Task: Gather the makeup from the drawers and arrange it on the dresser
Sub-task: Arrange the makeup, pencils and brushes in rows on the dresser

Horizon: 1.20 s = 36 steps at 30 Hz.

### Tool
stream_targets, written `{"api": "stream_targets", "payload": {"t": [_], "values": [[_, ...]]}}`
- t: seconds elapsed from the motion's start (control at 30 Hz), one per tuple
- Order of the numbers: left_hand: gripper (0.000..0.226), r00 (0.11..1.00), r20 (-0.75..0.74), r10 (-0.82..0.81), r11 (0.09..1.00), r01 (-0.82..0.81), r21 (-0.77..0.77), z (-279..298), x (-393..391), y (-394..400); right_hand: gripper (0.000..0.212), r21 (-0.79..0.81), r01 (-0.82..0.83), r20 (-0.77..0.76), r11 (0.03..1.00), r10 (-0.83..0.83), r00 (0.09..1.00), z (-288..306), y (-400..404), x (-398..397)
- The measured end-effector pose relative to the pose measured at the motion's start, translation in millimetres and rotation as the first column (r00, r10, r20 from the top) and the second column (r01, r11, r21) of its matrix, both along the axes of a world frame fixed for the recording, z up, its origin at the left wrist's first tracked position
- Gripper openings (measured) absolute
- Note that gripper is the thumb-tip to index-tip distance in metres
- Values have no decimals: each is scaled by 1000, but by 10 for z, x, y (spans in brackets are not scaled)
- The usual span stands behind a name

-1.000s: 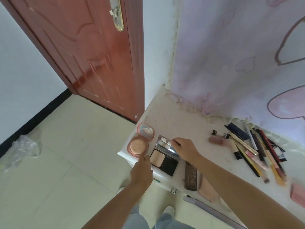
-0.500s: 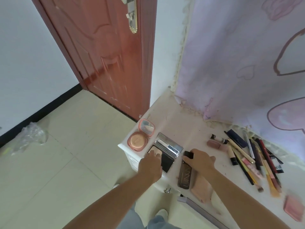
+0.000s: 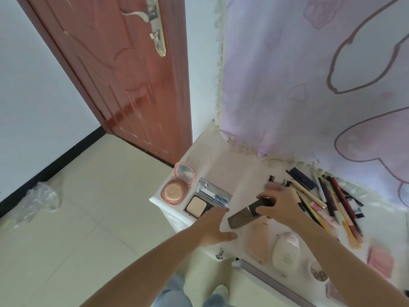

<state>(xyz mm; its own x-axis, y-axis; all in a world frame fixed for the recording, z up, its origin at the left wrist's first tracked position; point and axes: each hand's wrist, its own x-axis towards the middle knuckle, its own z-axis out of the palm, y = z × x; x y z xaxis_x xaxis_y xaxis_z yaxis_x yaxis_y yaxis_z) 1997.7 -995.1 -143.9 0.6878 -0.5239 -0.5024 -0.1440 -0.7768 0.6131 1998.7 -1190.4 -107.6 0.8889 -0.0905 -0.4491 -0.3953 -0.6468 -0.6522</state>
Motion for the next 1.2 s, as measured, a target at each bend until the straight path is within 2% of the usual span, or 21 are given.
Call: {"api": "stream_targets", "payload": {"t": [0.07, 0.17, 0.27, 0.4, 0.47, 0.6, 0.67, 0.8, 0.93, 1.0, 1.1, 1.2], "values": [[69, 998, 57, -18, 999, 20, -49, 78, 14, -133, 18, 165, 54, 74, 985, -67, 995, 159, -46, -79], [41, 955, 296, 17, 994, 15, -106, 231, 82, -287, 25, 385, 140, 37, 912, -167, 985, 353, -105, -145], [38, 844, 528, -97, 982, 168, -88, 344, 176, -306, 17, 407, 111, -23, 907, -111, 994, 460, -184, -170], [36, 664, 709, -239, 947, 321, 18, 520, 367, -260, 10, 488, 181, 7, 854, -212, 977, 457, -212, -151], [34, 621, 733, -278, 932, 360, 49, 504, 458, -239, 10, 517, 209, 13, 830, -252, 968, 440, -178, -119], [38, 717, 641, -275, 950, 305, 66, 394, 461, -254, 10, 503, 262, -42, 823, -280, 959, 360, -134, -42], [39, 720, 639, -271, 952, 298, 69, 363, 457, -273, 10, 492, 264, -61, 830, -270, 961, 332, -131, -30], [36, 670, 693, -266, 945, 323, 50, 374, 525, -242, 8, 519, 244, -40, 819, -262, 964, 369, -174, -37], [27, 527, 781, -335, 904, 412, 110, 456, 577, -244, 11, 501, 218, -3, 838, -250, 968, 422, -150, -64], [27, 516, 791, -330, 908, 403, 116, 452, 622, -125, 10, 499, 278, 11, 821, -327, 945, 465, -298, -90], [35, 544, 811, -214, 948, 315, 38, 471, 730, 262, 12, 504, 451, 10, 736, -527, 850, 602, -768, -191], [35, 466, 866, -181, 944, 328, 20, 562, 819, 325, 9, 474, 392, 64, 789, -475, 878, 675, -835, -243]]}}
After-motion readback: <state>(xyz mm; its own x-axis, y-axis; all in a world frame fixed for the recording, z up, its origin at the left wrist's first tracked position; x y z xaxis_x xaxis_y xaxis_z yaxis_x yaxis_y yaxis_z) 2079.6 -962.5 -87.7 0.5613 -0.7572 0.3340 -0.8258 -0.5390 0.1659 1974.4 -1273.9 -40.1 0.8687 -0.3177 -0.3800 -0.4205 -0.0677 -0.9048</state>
